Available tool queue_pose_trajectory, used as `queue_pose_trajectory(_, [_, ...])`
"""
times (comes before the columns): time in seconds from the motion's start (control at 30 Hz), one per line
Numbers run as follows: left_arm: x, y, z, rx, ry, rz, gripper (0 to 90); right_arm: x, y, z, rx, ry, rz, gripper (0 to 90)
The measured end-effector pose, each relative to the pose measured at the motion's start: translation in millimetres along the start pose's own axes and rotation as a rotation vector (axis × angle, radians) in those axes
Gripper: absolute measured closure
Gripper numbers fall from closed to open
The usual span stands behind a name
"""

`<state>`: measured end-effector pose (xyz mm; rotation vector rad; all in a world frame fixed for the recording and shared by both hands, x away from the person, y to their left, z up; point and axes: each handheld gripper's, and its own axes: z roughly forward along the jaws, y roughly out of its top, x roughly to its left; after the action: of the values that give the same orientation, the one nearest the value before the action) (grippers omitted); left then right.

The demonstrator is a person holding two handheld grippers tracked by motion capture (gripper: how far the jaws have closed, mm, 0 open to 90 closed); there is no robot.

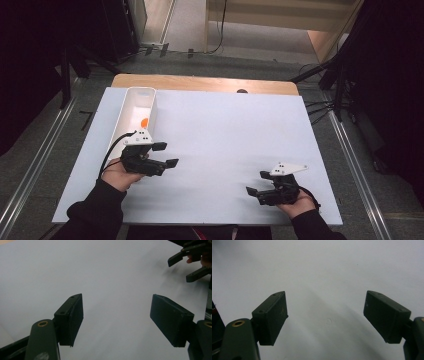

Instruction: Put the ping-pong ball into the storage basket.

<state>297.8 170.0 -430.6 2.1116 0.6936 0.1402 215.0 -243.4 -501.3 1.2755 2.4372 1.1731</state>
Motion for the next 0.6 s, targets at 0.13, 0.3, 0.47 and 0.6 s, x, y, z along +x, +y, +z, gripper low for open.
queue_pose_trajectory(0.13, [-0.4, -3.6, 0.0, 0.002, -0.001, 0.003, 27.3, 0.3, 0.0, -0.2, -0.001, -0.003, 0.009, 18.1])
queue_pose_trajectory(0.3, [-3.4, -6.1, -0.7, -0.002, -0.009, 0.009, 27.3, 0.2, -0.1, 0.0, 0.0, -0.001, 0.005, 18.0])
queue_pose_trajectory(0.47, [-6.6, -9.7, 0.7, 0.009, -0.022, 0.007, 27.2, 0.0, -0.1, 0.3, 0.0, -0.002, 0.002, 18.1])
queue_pose_trajectory(0.6, [-8.9, -13.4, 3.1, 0.025, -0.034, 0.012, 23.7, 0.0, -0.1, 0.4, 0.001, -0.002, 0.001, 18.1])
